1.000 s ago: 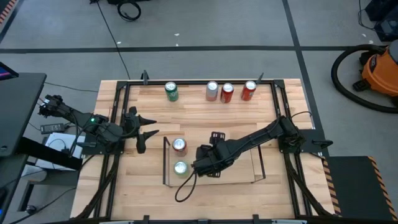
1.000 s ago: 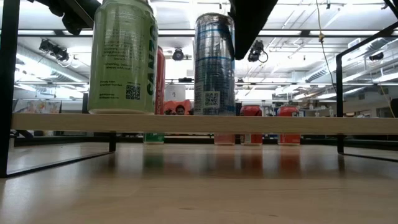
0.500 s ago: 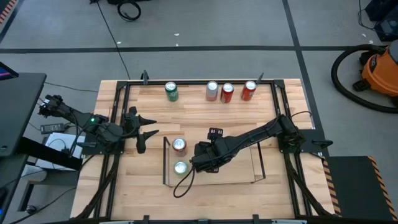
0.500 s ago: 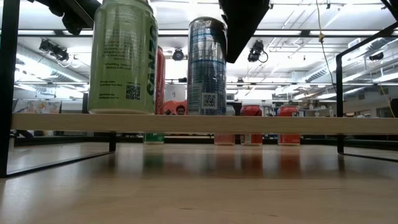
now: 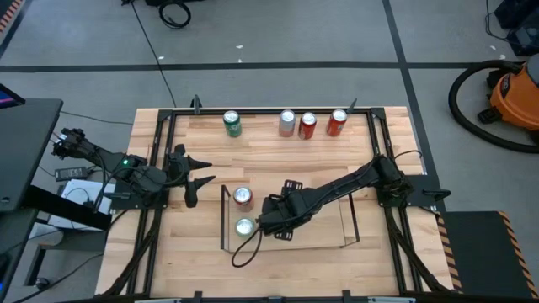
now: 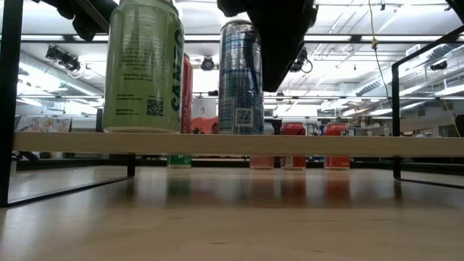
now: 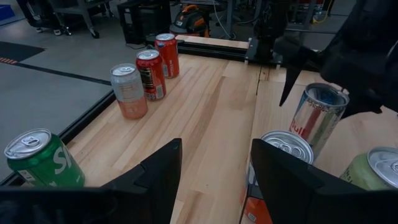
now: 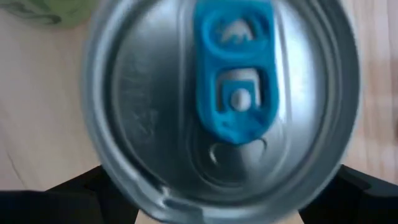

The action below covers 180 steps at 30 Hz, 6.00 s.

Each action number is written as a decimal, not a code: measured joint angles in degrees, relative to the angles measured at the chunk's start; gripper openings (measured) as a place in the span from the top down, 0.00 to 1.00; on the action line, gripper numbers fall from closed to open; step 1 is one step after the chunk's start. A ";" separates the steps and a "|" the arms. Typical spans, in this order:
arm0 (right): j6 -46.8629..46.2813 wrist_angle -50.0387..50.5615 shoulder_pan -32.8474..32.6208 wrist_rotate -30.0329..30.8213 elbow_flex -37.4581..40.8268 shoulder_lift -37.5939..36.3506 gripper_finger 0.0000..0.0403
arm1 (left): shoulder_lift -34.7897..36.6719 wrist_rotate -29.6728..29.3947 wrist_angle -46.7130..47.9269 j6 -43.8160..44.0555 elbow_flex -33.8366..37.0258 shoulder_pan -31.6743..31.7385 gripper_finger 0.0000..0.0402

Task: Place canned beverage on shelf
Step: Put the blue soda can on the shelf, then put the red and black soda can on the shelf

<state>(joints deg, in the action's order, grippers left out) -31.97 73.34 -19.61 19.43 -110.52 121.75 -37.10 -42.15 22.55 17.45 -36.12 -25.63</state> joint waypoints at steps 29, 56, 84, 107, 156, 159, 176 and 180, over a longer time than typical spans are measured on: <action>5.02 6.52 3.43 2.18 0.44 -3.95 0.14 | 0.02 0.00 0.05 0.39 0.00 0.00 0.49; 32.66 5.10 27.08 7.03 2.41 -10.56 0.14 | 0.02 -0.04 6.09 0.29 0.00 0.00 0.49; 44.20 -9.25 55.58 -11.79 13.42 -13.08 0.03 | 0.00 -0.19 10.64 6.96 0.00 0.00 0.49; 45.93 -19.11 57.17 -14.69 23.82 -12.35 0.20 | 0.02 -1.27 10.51 6.60 0.00 0.04 0.49; 41.70 0.98 28.35 -13.29 16.84 -14.29 0.18 | 0.00 -1.07 10.51 10.31 0.00 0.07 0.49; 44.57 2.35 25.01 -13.35 13.88 -14.30 0.18 | 0.02 -1.07 10.51 10.45 0.00 0.07 0.49; 55.95 0.59 8.86 -11.45 11.20 -14.29 0.18 | 0.01 -1.09 10.47 10.42 0.00 0.07 0.49; 54.12 -3.76 7.10 -12.62 11.56 -14.29 0.18 | 0.02 -1.11 10.21 10.40 0.00 0.07 0.49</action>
<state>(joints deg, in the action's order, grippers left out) 22.15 69.58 -12.51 6.81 -98.96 107.46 -37.08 -43.27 32.75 27.86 -36.12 -25.56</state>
